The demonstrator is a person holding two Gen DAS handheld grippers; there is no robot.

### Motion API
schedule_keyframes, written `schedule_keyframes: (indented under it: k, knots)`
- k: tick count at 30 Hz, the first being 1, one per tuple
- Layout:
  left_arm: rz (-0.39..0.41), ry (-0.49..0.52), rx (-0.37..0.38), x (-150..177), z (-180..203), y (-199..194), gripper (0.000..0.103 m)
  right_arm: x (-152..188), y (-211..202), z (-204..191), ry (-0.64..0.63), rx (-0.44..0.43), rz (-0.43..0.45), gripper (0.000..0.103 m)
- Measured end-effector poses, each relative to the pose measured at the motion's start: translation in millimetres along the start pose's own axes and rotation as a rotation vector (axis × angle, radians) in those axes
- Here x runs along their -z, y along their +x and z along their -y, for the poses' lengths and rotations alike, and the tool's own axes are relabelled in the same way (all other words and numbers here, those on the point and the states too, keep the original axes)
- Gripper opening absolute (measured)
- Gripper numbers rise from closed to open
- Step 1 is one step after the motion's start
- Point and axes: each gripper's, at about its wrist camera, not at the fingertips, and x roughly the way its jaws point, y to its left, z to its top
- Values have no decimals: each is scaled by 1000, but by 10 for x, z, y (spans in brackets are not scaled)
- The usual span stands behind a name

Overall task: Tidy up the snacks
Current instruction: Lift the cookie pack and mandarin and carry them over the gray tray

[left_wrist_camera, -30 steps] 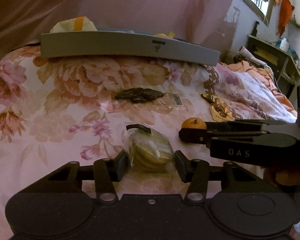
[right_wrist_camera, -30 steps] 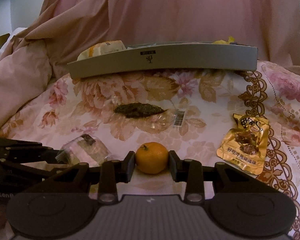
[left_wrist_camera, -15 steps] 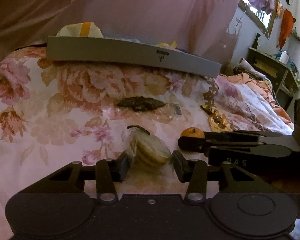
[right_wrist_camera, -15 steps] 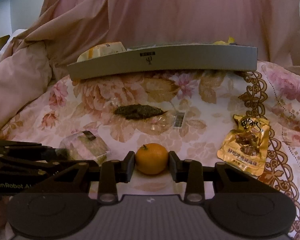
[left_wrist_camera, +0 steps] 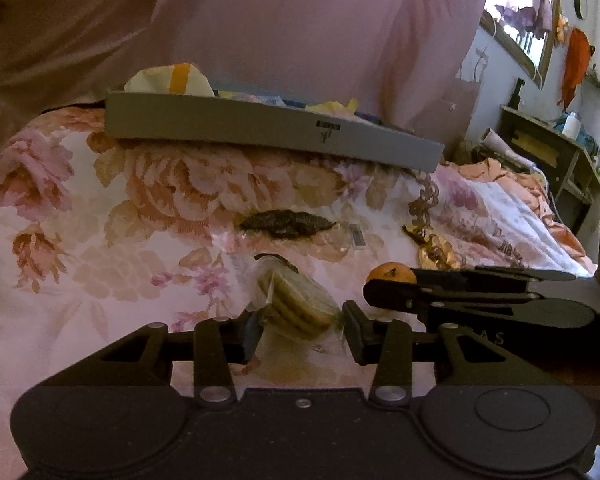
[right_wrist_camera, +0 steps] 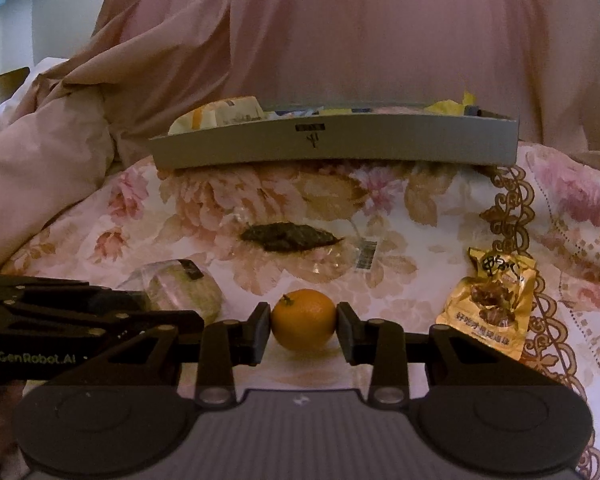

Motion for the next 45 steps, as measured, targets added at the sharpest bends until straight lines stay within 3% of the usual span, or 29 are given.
schedule_keyframes:
  k: [10,21,33,45]
  knots:
    - [63,-9,29,-193,133,-178,45,-117,-129,-10,4,-3,51,40]
    - [154,34,1,-951,228,-230,45,-474,-255,130,13,23,184,40]
    - [183,-23,11,-1699,349,449,45,-931,-74,742,71,140,336,40]
    - [111,-15,-27,-1769,369,1039,45,-917,308,1049,81,182,319,40]
